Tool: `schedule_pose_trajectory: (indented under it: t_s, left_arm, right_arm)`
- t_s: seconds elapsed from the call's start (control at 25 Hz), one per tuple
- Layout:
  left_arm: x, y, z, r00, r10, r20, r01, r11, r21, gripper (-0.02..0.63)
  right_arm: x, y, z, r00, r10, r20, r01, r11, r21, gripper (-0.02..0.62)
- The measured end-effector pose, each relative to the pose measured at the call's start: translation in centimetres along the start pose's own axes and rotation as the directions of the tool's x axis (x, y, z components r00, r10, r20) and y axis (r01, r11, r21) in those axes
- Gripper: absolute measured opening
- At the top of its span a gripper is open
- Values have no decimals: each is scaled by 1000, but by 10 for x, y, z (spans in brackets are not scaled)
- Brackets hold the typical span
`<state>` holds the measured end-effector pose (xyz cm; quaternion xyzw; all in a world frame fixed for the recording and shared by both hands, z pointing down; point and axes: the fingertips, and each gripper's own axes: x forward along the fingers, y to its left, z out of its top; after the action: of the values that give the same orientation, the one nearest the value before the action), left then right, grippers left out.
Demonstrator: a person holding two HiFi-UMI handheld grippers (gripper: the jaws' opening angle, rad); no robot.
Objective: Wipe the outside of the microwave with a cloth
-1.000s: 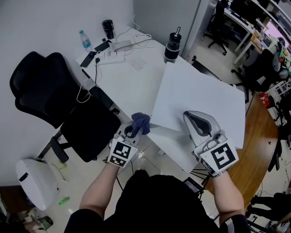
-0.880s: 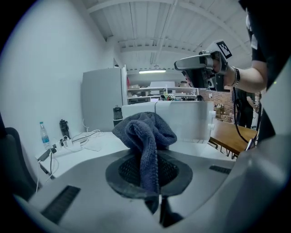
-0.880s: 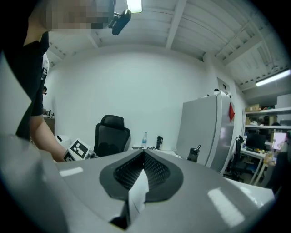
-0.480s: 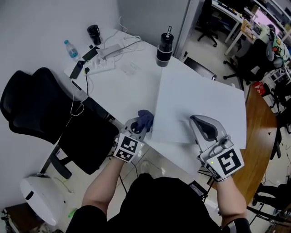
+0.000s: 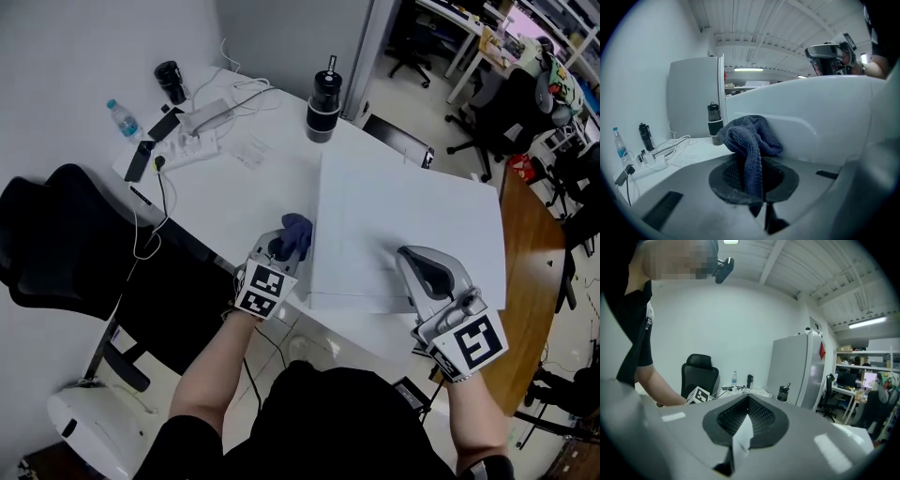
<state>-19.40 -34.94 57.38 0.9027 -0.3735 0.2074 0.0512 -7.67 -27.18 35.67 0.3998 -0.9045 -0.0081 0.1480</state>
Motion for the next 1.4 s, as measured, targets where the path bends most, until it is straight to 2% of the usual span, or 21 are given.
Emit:
schedule_pose_trajectory:
  t_s: [0.48,0.88,1.24,1.4]
  left_arm:
    - [47,37,3,1000,-2,-29,1,1000,-18,31]
    - [73,59,2,997,44,-59,-47,997,-59,29]
    - [83,70,5,995,70,-71,-78,990,-118,31]
    - [80,71,5,995,75,-73,-83,989,-121,31]
  right_arm:
    - [4,-22,-9,998,-54,-36,55,998,27,2]
    - [-10,-35,-17,994,-103,-46,105,994,43,2]
    - [-25,-37,-26,988,-143,-65,147,987,70,2]
    - [-31,-37,-25,986,-154,-59,157,986,62,2]
